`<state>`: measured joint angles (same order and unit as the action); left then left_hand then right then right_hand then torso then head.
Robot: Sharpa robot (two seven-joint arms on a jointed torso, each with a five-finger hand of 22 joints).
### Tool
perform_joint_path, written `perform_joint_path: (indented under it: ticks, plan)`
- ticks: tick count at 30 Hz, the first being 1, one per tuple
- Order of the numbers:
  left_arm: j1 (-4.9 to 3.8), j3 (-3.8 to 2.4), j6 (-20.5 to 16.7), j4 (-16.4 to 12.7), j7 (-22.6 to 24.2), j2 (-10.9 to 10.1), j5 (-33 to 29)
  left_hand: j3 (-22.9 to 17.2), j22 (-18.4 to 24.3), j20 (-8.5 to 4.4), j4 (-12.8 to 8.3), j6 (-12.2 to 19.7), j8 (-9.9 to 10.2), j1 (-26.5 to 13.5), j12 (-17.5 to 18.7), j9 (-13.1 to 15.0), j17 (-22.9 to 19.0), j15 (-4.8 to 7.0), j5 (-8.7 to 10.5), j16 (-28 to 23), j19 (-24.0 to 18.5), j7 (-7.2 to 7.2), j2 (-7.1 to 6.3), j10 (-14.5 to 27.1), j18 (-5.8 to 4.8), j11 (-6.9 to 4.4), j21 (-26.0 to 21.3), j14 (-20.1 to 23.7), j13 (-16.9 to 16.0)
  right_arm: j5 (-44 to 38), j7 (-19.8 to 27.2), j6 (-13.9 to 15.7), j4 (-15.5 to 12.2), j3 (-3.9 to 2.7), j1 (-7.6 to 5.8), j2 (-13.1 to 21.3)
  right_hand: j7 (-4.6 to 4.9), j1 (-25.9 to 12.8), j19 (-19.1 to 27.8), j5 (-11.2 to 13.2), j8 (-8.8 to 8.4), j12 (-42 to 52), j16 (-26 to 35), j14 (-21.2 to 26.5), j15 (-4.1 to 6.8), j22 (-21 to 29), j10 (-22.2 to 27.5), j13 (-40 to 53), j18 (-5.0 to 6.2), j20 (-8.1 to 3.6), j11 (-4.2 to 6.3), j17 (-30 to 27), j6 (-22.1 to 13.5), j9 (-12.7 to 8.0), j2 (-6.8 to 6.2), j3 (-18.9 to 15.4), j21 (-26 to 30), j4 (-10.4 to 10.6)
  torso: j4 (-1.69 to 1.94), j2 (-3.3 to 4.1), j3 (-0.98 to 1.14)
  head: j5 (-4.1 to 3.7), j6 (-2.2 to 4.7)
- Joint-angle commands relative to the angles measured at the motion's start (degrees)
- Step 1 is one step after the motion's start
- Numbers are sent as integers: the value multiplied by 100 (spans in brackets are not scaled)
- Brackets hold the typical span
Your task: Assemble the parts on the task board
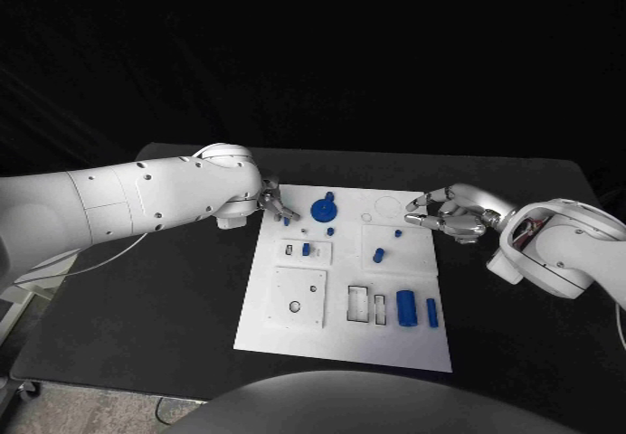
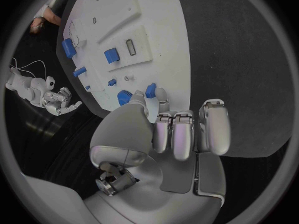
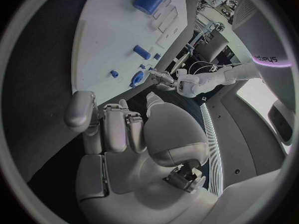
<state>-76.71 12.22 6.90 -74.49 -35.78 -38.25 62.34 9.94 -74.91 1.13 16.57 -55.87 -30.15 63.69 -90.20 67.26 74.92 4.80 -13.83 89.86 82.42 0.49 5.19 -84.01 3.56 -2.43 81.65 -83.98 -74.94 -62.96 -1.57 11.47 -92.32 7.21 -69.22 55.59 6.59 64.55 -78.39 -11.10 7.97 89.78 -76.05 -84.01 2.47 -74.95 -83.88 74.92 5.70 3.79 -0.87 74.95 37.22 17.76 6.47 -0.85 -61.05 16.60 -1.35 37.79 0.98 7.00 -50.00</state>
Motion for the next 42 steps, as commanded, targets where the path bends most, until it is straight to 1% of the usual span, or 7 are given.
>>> perform_joint_path:
  ticks: [1,6,15,18,29,39,42]
  plan:
    - [4,-2,-59,10,87,19,24,42,-623,15,2,45,-20,48,20,12,1508,47,-79,14,-30,8,16,-599,-52,-55,-34,-602,-1506,-13,44,-63,-11,0,3,0,-10,55,32,-16,32,13,29,-107,-24,-329,-598,1499,41,23,-46,576,50,-7,6,6,25,-27,2,1,3,9,0]
    - [6,-2,-88,11,119,19,26,72,-627,16,1,65,17,134,20,28,1508,46,-371,14,-38,9,63,-599,-50,-54,-48,-602,-1506,-13,33,-77,-9,0,3,1,-8,67,33,-21,34,13,33,-105,-25,-329,-597,1499,41,23,-47,574,53,-8,6,8,28,-29,5,-2,1,15,0]
    - [7,-2,-71,22,148,20,13,43,-641,14,-20,83,122,462,20,13,1508,49,-1028,14,-49,-3,72,-599,-47,-61,-69,-602,-1506,-11,21,-96,0,0,3,-6,-6,80,32,-23,40,11,31,-106,-26,-330,-594,1497,41,24,-48,574,62,-9,9,9,29,-26,3,-5,5,24,0]
    - [7,-2,-53,27,163,26,11,-2,-645,10,-18,87,168,624,20,0,1508,53,-1301,14,-57,-10,58,-599,-44,-67,-81,-602,-1506,-10,21,-95,11,0,3,-7,-5,78,32,-20,42,10,32,-105,-27,-330,-593,1496,41,24,-49,573,67,-9,12,8,32,-20,1,-3,5,29,0]
    - [8,-2,95,35,139,50,6,-73,-636,10,-19,95,275,832,20,-52,1508,51,-1561,14,-85,-7,11,-599,-36,-65,-118,-602,-1506,-11,6,-98,22,0,3,-3,-3,76,30,-17,47,12,28,-106,-27,-332,-597,1498,41,25,-50,575,75,-9,16,6,31,-13,0,-4,6,32,0]
    - [11,-2,141,33,127,52,1,-230,-661,6,-46,56,391,1144,20,-109,1508,57,-2058,14,-85,-18,-134,-599,-36,-74,-129,-602,-1506,-13,-17,-102,41,0,3,-7,-1,85,30,-20,51,10,30,-105,-28,-332,-593,1496,41,25,-51,574,81,-9,21,9,33,-15,2,-2,4,29,0]
    - [12,-2,156,33,118,54,1,-312,-669,1,-40,39,420,1230,20,-119,1508,62,-2265,14,-84,-22,-182,-599,-36,-79,-134,-602,-1506,-14,-22,-97,49,0,3,-6,0,93,31,-23,53,9,32,-105,-29,-332,-592,1495,42,25,-52,572,85,-10,25,12,36,-17,3,-1,2,33,0]
